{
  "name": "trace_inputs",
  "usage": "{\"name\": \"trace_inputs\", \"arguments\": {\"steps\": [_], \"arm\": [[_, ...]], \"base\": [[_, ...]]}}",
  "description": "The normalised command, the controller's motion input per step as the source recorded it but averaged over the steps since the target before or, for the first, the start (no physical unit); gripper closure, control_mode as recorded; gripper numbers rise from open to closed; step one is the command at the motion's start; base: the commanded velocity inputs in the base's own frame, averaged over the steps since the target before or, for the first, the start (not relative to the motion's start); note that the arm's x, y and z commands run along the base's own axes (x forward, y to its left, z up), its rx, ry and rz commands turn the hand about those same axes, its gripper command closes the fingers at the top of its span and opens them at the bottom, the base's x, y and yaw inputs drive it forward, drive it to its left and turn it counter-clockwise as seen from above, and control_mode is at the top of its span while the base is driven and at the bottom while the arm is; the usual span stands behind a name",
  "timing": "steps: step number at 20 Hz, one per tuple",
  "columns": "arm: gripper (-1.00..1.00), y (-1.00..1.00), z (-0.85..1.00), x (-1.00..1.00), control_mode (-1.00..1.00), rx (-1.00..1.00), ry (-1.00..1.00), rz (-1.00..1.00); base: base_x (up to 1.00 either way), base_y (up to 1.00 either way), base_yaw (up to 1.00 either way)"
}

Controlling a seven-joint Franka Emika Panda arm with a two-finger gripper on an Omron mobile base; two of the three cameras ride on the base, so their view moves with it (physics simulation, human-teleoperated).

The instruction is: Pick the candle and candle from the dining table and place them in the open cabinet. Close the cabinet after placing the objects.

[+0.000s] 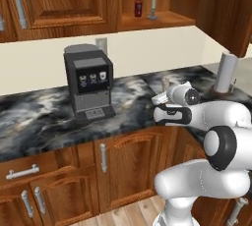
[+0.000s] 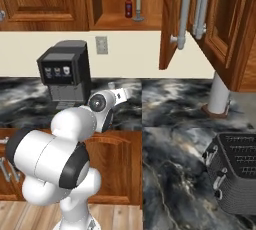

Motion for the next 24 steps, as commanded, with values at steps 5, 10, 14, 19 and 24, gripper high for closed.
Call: {"name": "trace_inputs", "arguments": {"steps": [5,10,14,19,24], "arm": [[1.00,0.00,0.00,0.00,1.00,0.00,0.00,0.00],[1.00,0.00,0.00,0.00,1.00,0.00,0.00,0.00],[1.00,0.00,0.00,0.00,1.00,0.00,0.00,0.00],[1.00,0.00,0.00,0.00,1.00,0.00,0.00,0.00],[1.00,0.00,0.00,0.00,1.00,0.00,0.00,0.00]], "base": [[0.41,-0.19,0.01],[0.42,-0.30,0.04],[0.39,-0.36,0.05],[0.27,-0.27,0.04],[0.25,-0.17,0.03]]}}
